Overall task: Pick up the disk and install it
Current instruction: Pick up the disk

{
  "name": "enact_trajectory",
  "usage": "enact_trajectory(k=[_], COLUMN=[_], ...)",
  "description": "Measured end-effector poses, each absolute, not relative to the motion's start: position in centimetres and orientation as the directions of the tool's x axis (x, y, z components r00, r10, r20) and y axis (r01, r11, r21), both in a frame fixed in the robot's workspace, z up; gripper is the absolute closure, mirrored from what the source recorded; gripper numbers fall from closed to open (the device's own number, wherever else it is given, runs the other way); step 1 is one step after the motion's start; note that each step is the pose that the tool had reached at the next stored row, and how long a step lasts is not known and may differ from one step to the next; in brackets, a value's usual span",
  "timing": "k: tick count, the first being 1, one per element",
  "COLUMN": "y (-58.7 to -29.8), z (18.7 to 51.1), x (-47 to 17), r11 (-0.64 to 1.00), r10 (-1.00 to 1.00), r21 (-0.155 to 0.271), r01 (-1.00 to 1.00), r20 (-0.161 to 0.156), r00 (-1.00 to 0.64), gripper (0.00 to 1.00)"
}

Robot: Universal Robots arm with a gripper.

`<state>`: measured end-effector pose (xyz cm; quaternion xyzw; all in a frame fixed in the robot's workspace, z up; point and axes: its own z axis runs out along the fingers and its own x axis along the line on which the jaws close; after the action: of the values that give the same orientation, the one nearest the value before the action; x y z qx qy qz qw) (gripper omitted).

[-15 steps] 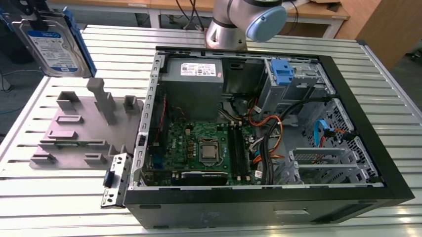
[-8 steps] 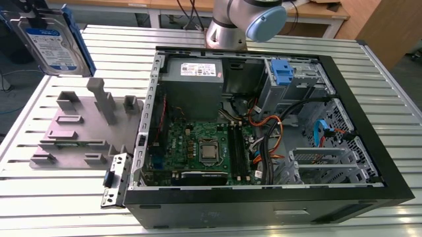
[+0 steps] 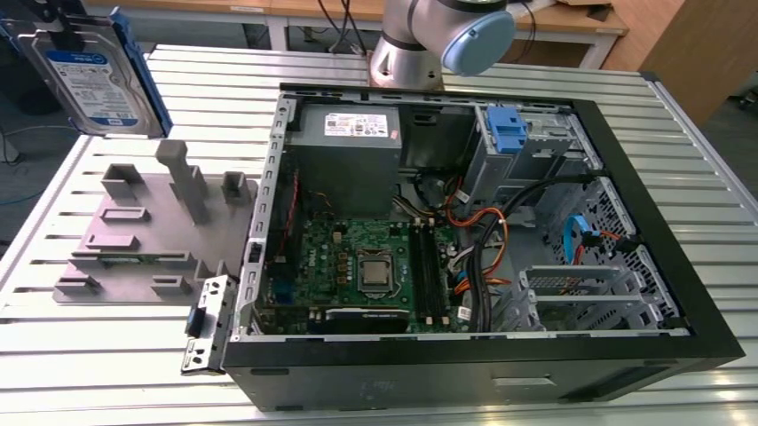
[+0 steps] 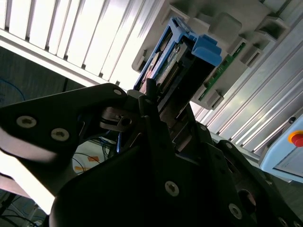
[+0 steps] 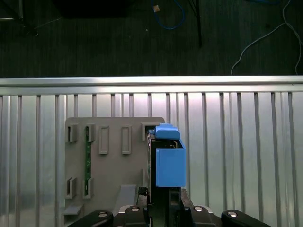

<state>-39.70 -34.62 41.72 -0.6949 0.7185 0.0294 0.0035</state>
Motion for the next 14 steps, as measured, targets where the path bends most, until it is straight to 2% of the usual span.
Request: enact_trajectory(k=[14], y=[-34.6], z=[42.8], x=[-39.7], r11=[0.032], r10=[-0.998], r21=[0.038], r01=[-0.999], r20=[-0.046], r00=[-0.034], gripper=[0.65])
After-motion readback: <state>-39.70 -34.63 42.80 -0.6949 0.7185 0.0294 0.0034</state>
